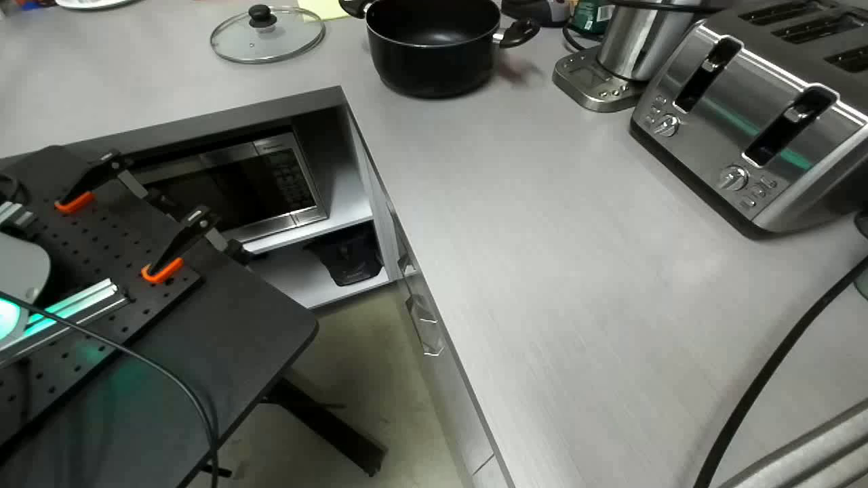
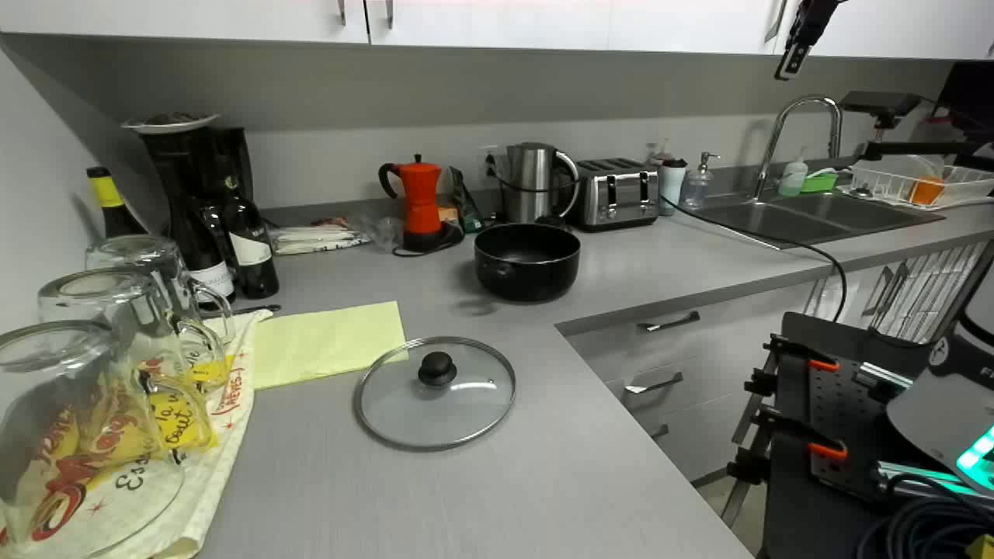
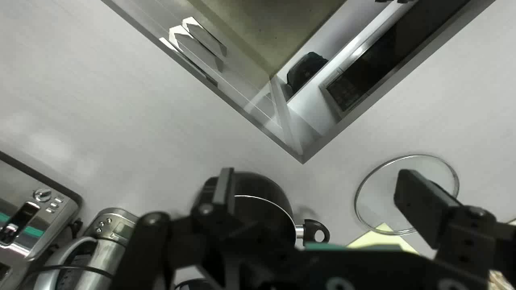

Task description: Put the lid on the pot

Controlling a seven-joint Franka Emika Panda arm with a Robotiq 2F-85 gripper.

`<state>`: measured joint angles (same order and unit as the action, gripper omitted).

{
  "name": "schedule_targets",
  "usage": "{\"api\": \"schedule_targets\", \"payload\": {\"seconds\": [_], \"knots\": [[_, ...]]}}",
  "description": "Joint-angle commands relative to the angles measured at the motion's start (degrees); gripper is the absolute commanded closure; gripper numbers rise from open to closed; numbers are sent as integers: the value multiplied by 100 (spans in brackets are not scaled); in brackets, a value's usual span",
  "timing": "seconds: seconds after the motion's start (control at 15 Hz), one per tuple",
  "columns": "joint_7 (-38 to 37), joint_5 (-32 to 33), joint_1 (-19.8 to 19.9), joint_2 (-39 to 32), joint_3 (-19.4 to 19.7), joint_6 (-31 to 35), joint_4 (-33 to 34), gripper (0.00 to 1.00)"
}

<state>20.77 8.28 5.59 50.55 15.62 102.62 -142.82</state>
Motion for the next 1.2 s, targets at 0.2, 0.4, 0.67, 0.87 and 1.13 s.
{"api": "schedule_targets", "payload": {"seconds": [0.2, 0.4, 0.67, 0.87, 1.13], "knots": [[-10, 5, -16, -4, 7, -17, 17, 0], [-10, 5, -16, -4, 7, -17, 17, 0], [73, 39, -212, -302, -107, 142, 149, 0], [164, 13, -532, -787, -286, 390, 327, 0], [429, -13, -944, -1574, -527, 648, 674, 0]]}}
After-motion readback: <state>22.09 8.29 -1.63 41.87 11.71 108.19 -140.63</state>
